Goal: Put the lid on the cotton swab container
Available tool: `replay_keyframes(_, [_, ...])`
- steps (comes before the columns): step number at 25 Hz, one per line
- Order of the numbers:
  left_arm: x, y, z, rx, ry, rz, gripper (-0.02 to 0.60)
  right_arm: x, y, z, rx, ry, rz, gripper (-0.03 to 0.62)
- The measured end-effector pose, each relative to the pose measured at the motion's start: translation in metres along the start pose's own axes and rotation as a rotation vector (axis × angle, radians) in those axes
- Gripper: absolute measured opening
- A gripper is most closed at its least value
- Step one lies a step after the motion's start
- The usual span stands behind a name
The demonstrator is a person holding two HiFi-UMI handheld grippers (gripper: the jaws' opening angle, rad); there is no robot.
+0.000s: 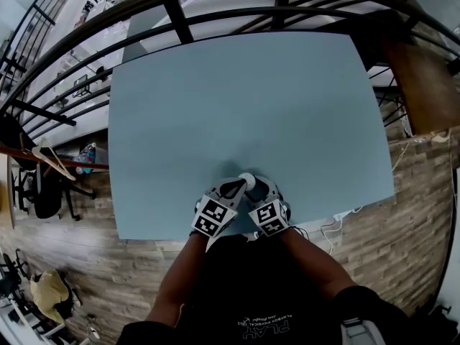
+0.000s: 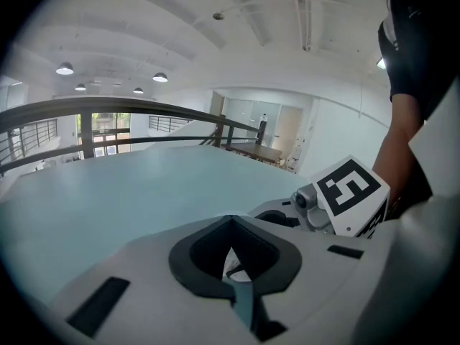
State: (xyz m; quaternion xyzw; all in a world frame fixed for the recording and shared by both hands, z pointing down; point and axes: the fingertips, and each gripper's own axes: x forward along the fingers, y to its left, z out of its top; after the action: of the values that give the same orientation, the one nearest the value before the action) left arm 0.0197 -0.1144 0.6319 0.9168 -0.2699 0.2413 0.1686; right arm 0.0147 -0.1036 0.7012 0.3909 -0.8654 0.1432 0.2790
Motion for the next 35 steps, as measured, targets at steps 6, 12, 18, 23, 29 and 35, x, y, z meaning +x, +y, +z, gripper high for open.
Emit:
replay_keyframes(6, [0.003, -0.002, -0.004, 0.061, 0.035, 0.009, 0.011, 0.001, 0.0, 0.0, -0.001, 0.004, 0.0, 0.245])
replay_keyframes(12, [0.005, -0.004, -0.005, 0.075, 0.053, 0.004, 0.009, 0.0, 0.0, -0.002, -0.002, 0.007, 0.0, 0.245])
replay_keyframes(18, [0.003, -0.002, -0.004, 0.043, 0.029, -0.011, 0.009, 0.001, 0.0, -0.001, -0.002, 0.008, 0.0, 0.245])
replay_keyframes(23, [0.003, -0.002, -0.003, 0.041, 0.018, 0.003, 0.009, 0.0, 0.001, -0.002, -0.018, 0.009, -0.004, 0.245])
replay_keyframes(29, [-0.014, 0.008, 0.016, -0.037, -0.097, 0.034, 0.011, 0.0, 0.003, -0.004, -0.045, 0.016, -0.011, 0.245])
replay_keyframes(35, [-0.035, 0.019, 0.017, -0.025, -0.123, 0.093, 0.011, -0.009, 0.003, -0.003, 0.001, 0.002, -0.002, 0.279])
